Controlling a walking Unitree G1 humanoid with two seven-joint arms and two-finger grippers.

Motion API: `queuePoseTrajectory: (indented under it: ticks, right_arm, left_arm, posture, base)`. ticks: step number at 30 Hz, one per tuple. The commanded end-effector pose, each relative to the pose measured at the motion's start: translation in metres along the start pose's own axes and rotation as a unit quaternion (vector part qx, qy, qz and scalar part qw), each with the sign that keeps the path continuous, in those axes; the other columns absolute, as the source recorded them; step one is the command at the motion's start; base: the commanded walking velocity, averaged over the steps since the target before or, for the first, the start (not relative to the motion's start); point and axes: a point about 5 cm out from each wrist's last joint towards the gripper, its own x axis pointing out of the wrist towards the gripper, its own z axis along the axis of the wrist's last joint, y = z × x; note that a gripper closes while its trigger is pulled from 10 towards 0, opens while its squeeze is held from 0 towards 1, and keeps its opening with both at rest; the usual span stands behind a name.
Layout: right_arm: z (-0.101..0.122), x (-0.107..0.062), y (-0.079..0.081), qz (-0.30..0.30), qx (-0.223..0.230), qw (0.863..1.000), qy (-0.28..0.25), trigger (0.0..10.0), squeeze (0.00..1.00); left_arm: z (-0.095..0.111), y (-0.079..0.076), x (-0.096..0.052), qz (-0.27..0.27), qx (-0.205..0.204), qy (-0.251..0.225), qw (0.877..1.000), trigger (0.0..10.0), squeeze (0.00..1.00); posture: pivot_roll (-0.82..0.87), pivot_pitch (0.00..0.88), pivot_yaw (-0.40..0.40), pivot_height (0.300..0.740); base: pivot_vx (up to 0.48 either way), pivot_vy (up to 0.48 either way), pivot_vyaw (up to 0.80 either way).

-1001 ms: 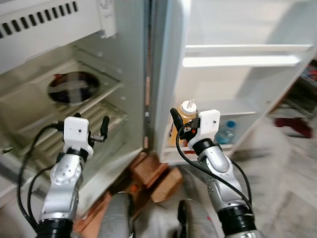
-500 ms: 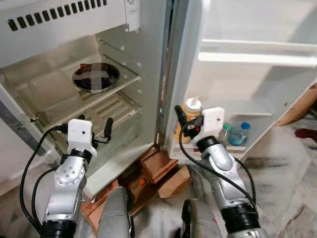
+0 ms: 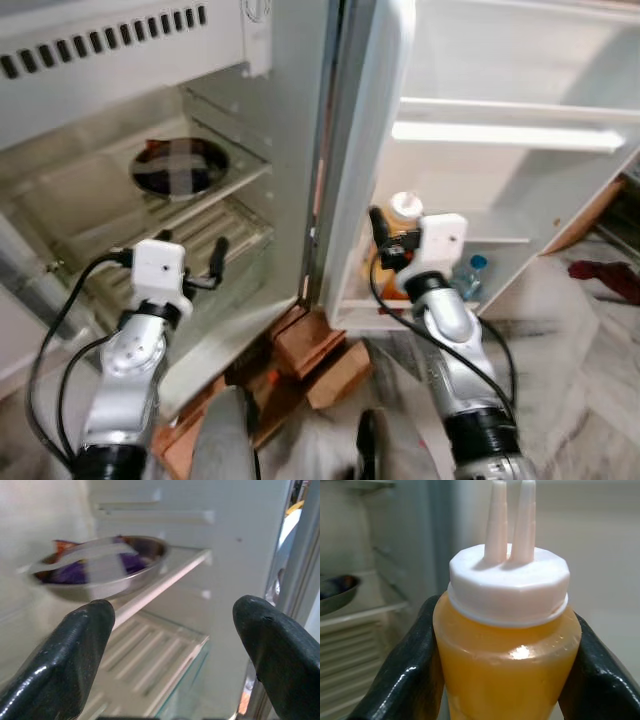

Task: Restocking fridge

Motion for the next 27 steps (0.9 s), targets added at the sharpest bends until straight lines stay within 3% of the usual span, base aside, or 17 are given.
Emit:
queuePoseTrajectory:
  ticks: [1,14,23,27]
  right_arm:
    - [0.000,-0.001,-0.008,-0.009,-0.010,1.000,0.000,10.0,0.00]
    - [0.000,-0.001,-0.006,-0.006,-0.011,1.000,-0.001,10.0,0.00]
    - [-0.014,-0.006,-0.009,-0.027,-0.004,0.999,0.036,10.0,0.00]
    - [-0.018,-0.006,-0.009,-0.029,-0.001,0.998,0.047,10.0,0.00]
  left_arm:
    - [0.004,-0.007,0.003,-0.010,-0.004,-0.008,1.000,10.0,0.00]
    - [0.002,-0.007,0.002,0.001,-0.013,-0.002,1.000,10.0,0.00]
    - [0.001,-0.005,-0.001,0.006,-0.011,0.004,1.000,10.0,0.00]
    - [0.001,-0.004,-0.001,0.006,-0.011,0.005,1.000,10.0,0.00]
  posture:
    - [0.04,0.030,-0.060,0.638]
    - [0.04,0.034,-0.063,0.638]
    - [0.05,0.045,-0.059,0.638]
    - [0.05,0.046,-0.059,0.613]
  base:
    - [0.405,0.000,0.00]
    - [0.059,0.000,0.00]
    - [0.000,0.000,0.00]
    - [0.000,0.000,0.00]
